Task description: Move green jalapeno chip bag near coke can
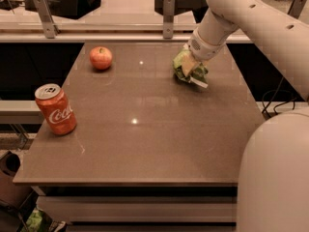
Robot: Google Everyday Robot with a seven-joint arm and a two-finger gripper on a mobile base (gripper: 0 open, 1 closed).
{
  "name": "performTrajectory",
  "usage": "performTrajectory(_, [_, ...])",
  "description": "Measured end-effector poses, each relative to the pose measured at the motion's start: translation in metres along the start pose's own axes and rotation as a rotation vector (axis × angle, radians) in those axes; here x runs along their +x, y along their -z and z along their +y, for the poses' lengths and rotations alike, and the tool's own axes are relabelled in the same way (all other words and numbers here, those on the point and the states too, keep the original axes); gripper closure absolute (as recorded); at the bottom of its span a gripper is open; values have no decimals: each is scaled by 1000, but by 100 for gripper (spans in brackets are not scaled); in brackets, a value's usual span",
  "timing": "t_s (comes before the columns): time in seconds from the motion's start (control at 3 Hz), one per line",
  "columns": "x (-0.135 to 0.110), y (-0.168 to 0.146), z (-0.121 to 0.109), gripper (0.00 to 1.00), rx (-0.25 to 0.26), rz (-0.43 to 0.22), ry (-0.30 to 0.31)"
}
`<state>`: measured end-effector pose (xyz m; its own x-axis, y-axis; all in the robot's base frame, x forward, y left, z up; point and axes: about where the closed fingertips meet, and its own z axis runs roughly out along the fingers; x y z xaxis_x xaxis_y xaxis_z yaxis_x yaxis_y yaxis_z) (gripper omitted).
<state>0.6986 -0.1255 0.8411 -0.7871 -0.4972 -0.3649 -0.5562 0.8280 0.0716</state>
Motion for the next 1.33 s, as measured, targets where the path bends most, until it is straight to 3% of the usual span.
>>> performTrajectory(0.33, [7,22,-2,100,35,-18,-11])
performTrajectory(0.67, [16,41,1,100,31,-39,-2])
performTrajectory(1.0, [23,53,13,100,-61,-58,65])
performTrajectory(1.33, [30,65,40,100,-202,-80,201])
